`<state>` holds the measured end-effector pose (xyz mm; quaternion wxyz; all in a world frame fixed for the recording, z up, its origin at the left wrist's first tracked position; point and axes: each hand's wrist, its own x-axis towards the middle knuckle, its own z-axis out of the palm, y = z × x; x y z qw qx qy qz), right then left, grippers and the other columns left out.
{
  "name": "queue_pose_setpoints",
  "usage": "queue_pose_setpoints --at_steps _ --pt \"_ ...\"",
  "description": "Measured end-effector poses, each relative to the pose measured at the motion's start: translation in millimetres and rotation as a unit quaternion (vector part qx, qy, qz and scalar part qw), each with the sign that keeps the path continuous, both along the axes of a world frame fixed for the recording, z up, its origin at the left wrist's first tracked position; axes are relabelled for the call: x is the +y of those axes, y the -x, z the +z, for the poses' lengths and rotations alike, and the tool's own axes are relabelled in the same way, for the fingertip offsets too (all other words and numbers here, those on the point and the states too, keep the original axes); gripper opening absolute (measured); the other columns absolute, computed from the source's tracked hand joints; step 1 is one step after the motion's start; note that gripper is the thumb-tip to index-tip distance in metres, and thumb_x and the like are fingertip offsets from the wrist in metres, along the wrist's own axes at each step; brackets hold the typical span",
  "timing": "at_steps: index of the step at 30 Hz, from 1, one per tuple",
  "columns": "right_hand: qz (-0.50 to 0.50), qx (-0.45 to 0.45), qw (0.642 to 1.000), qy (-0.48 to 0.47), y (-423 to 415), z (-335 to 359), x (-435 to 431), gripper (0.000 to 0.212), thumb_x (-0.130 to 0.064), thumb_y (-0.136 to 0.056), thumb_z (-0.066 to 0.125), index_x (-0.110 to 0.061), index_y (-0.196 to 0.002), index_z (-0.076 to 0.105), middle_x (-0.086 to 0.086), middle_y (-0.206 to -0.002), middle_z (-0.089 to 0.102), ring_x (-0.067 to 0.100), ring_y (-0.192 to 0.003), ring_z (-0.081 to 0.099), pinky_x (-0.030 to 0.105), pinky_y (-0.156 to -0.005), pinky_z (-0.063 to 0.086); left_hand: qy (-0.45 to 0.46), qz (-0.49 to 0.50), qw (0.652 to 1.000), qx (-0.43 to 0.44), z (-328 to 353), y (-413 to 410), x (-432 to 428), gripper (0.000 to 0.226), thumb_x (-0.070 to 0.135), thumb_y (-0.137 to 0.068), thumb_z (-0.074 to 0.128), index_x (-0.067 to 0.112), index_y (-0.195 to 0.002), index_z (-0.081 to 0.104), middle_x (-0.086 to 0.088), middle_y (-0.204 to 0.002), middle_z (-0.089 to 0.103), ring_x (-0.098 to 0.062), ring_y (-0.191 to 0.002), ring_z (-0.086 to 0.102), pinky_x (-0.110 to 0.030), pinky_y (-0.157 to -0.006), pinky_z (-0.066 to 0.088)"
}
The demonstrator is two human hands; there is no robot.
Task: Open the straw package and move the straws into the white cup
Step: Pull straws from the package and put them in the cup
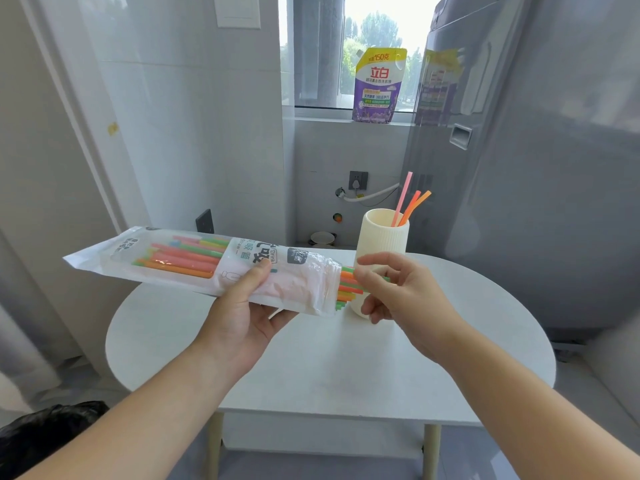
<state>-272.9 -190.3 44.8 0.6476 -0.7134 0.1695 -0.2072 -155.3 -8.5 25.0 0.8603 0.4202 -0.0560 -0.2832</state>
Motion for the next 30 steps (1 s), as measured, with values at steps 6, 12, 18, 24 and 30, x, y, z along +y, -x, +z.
queue_pose_setpoints --at_steps 6,12,18,24,30 --pt "-0.023 0.013 0.999 -0.035 2.3 4.2 -10.1 0.009 -0.004 -0.093 0.065 -0.004 -0.084 0.066 0.014 -0.069 0.063 0.020 -0.057 0.059 0.031 -0.058 0.050 0.008 0.021 1.000 0.001 3.0 -3.0 3.9 0.030 0.022 -0.092 0.069 0.023 -0.122 0.068 -0.007 -0.114 0.077 -0.024 -0.098 0.076 -0.039 -0.072 0.064" --pt "-0.032 -0.021 0.975 -0.217 3.4 6.7 -9.6 0.030 -0.031 -0.093 0.067 -0.006 -0.108 0.065 0.011 -0.091 0.067 0.020 -0.067 0.067 0.030 -0.058 0.056 0.016 0.027 0.999 0.019 6.7 -4.4 5.5 0.038 0.021 -0.093 0.068 0.017 -0.131 0.065 -0.010 -0.122 0.074 -0.026 -0.099 0.076 -0.042 -0.075 0.064" --pt "-0.068 -0.015 0.978 -0.198 -4.3 -10.7 15.8 0.065 -0.062 -0.058 0.074 -0.015 -0.102 0.064 0.007 -0.084 0.059 0.017 -0.062 0.056 0.030 -0.054 0.044 0.029 0.044 0.998 0.026 7.2 -6.3 7.2 0.039 0.022 -0.093 0.069 0.019 -0.132 0.065 -0.010 -0.122 0.075 -0.026 -0.103 0.075 -0.047 -0.082 0.063" --pt "-0.062 -0.092 0.949 -0.295 -16.3 -8.0 29.5 0.033 -0.033 -0.093 0.067 -0.009 -0.116 0.064 0.000 -0.071 0.044 0.011 -0.057 0.041 0.023 -0.050 0.042 0.025 0.032 0.999 0.026 5.2 -2.1 4.7 0.039 0.022 -0.093 0.070 0.019 -0.131 0.065 -0.010 -0.119 0.076 -0.027 -0.103 0.075 -0.044 -0.079 0.064" --pt "-0.135 -0.107 0.960 -0.222 -19.5 3.0 25.6 0.021 -0.033 -0.098 0.062 -0.015 -0.103 0.073 -0.005 -0.078 0.066 0.011 -0.073 0.059 0.025 -0.069 0.050 0.034 0.021 0.998 0.049 4.1 0.7 0.9 0.033 0.023 -0.094 0.068 0.018 -0.127 0.066 -0.011 -0.119 0.076 -0.028 -0.106 0.074 -0.050 -0.088 0.060"
